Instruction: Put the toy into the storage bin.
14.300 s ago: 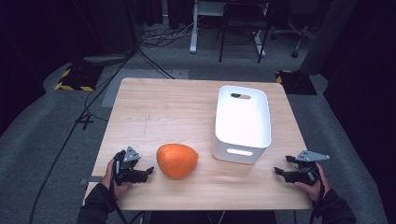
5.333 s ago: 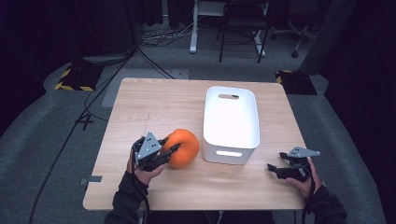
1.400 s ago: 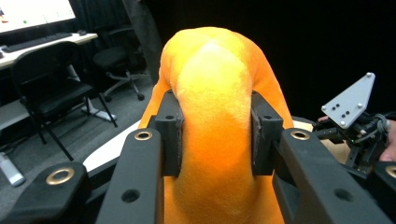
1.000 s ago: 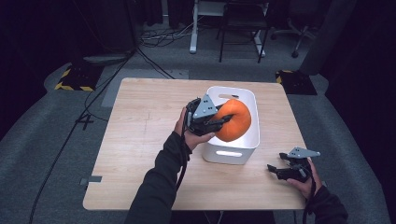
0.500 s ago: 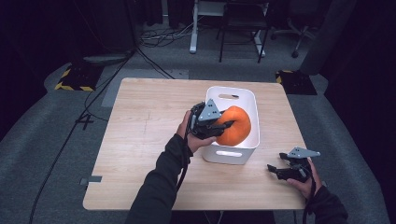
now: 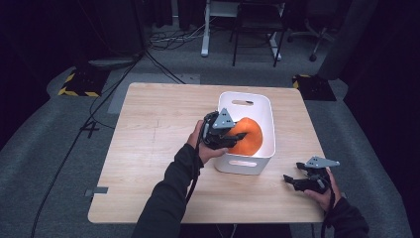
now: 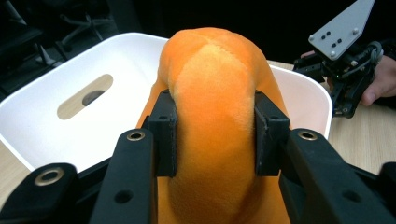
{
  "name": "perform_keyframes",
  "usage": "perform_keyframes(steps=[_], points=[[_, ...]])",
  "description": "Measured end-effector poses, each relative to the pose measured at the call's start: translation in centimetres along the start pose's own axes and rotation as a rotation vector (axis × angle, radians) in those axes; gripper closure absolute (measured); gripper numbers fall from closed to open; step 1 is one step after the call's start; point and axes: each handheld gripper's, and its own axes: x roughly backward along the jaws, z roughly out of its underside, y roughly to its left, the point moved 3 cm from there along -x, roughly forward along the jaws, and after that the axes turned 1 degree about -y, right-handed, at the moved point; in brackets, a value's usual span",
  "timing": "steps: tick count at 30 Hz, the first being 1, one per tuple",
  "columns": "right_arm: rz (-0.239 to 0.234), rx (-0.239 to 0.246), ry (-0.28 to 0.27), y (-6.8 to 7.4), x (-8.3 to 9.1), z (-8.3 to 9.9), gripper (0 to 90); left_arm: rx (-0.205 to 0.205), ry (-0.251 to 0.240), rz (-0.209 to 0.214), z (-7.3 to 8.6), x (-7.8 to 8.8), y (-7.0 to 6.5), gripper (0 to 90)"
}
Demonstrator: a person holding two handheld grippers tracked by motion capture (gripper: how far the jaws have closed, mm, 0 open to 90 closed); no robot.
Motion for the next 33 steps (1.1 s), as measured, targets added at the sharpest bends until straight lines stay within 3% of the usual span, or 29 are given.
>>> perform_keyframes(steps=[10, 17, 33], points=[[0.000, 0.002, -0.001, 0.0, 0.0, 0.0, 19.1, -0.004, 0.047, 0.003, 0.1, -0.8, 0.0, 56.6], [0.000, 0.002, -0.001, 0.0, 0.0, 0.0, 19.1, -0.011, 0.116, -0.004, 0.2, -1.4, -0.2, 54.0], [-0.002, 0.004, 0.001, 0.0, 0.0, 0.0, 19.1, -0.006, 0.191, -0.011, 0.5, -2.2, -0.4, 45.8]])
